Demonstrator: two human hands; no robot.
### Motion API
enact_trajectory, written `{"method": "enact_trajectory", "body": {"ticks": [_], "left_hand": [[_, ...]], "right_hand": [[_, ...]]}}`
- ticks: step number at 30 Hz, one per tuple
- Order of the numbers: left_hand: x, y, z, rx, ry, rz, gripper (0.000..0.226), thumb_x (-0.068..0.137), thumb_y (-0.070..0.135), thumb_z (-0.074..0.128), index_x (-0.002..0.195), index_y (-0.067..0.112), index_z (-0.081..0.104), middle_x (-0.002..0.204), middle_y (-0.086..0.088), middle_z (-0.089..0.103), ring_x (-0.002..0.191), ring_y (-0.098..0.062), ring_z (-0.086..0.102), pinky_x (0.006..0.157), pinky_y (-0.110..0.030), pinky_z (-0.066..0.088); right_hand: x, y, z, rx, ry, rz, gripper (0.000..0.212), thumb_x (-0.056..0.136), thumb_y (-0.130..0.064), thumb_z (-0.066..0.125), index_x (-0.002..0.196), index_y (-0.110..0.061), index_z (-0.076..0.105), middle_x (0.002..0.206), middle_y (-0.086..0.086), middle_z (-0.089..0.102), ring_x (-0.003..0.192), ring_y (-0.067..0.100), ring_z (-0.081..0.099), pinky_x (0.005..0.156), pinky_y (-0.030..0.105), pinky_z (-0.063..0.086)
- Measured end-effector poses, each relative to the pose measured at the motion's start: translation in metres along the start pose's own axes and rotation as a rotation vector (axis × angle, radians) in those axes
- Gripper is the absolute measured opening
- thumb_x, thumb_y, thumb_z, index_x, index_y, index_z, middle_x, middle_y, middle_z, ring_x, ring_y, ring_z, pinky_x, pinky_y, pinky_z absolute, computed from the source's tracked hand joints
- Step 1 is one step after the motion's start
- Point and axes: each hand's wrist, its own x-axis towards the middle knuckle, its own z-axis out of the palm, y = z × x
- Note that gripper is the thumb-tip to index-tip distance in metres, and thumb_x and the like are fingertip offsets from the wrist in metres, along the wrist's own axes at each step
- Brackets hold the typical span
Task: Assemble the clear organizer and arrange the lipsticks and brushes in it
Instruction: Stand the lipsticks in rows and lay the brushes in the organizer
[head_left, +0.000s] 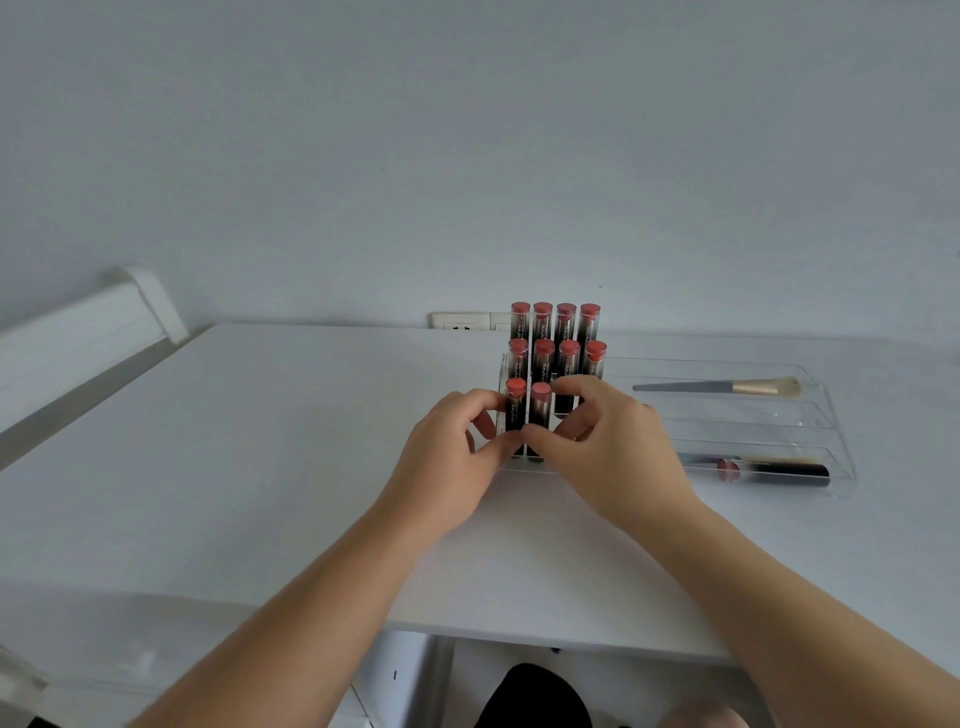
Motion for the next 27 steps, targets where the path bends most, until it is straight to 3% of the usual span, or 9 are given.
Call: {"method": "enact_trajectory", "body": {"ticks": [5,11,13,15,20,27], "left_hand": [[0.0002,-0.0008,0.0005,0.010,0.006,0.011,0.020,0.091,0.035,0.073,0.110,0.037,0.066,0.088,0.011,0.057,0.061,-0.004,0.048,0.056,-0.012,0.037],[-0.0004,-0.0014,0.0010,-0.003,0.013,0.019,0.020,0.090,0.035,0.073,0.108,0.040,0.065,0.087,0.011,0.057,0.061,-0.004,0.049,0.056,-0.012,0.037],[-0.0006,-0.0012,0.0010,-0.011,0.009,0.019,0.019,0.090,0.035,0.073,0.106,0.043,0.063,0.087,0.012,0.056,0.061,-0.004,0.048,0.056,-0.012,0.037],[-0.0005,-0.0007,0.0010,-0.014,0.009,0.021,0.020,0.090,0.035,0.073,0.103,0.046,0.061,0.086,0.012,0.056,0.061,-0.004,0.049,0.056,-0.011,0.038],[-0.0006,-0.0001,0.0010,-0.012,0.011,0.019,0.020,0.090,0.034,0.073,0.103,0.045,0.062,0.086,0.010,0.057,0.062,-0.005,0.048,0.056,-0.013,0.038],[-0.0010,0.0004,0.0010,-0.021,0.011,0.016,0.020,0.091,0.035,0.073,0.102,0.046,0.060,0.087,0.010,0.057,0.060,-0.005,0.048,0.055,-0.012,0.037]], "right_hand": [[-0.0004,-0.0012,0.0008,-0.016,-0.019,-0.008,0.009,0.082,-0.039,0.072,0.091,-0.039,0.070,0.064,-0.012,0.067,0.061,0.006,0.063,0.057,0.028,0.051],[0.0006,-0.0012,0.0025,-0.036,0.005,0.020,0.019,0.079,-0.046,0.075,0.089,-0.033,0.065,0.067,-0.009,0.068,0.064,0.006,0.063,0.056,0.029,0.050],[0.0002,-0.0017,0.0020,-0.027,-0.001,0.018,0.021,0.078,-0.049,0.076,0.088,-0.038,0.061,0.067,-0.009,0.069,0.064,0.004,0.063,0.057,0.028,0.052],[-0.0002,-0.0022,0.0013,-0.028,-0.011,0.007,0.017,0.079,-0.047,0.074,0.086,-0.045,0.059,0.067,-0.010,0.069,0.064,0.004,0.064,0.058,0.028,0.052],[0.0005,-0.0017,0.0026,-0.060,-0.004,0.012,0.005,0.082,-0.037,0.070,0.086,-0.034,0.068,0.061,-0.016,0.065,0.062,0.005,0.062,0.056,0.027,0.049],[0.0005,-0.0047,0.0010,-0.068,-0.004,0.011,0.017,0.079,-0.048,0.072,0.089,-0.047,0.057,0.065,-0.010,0.067,0.062,0.003,0.062,0.055,0.026,0.049]]}}
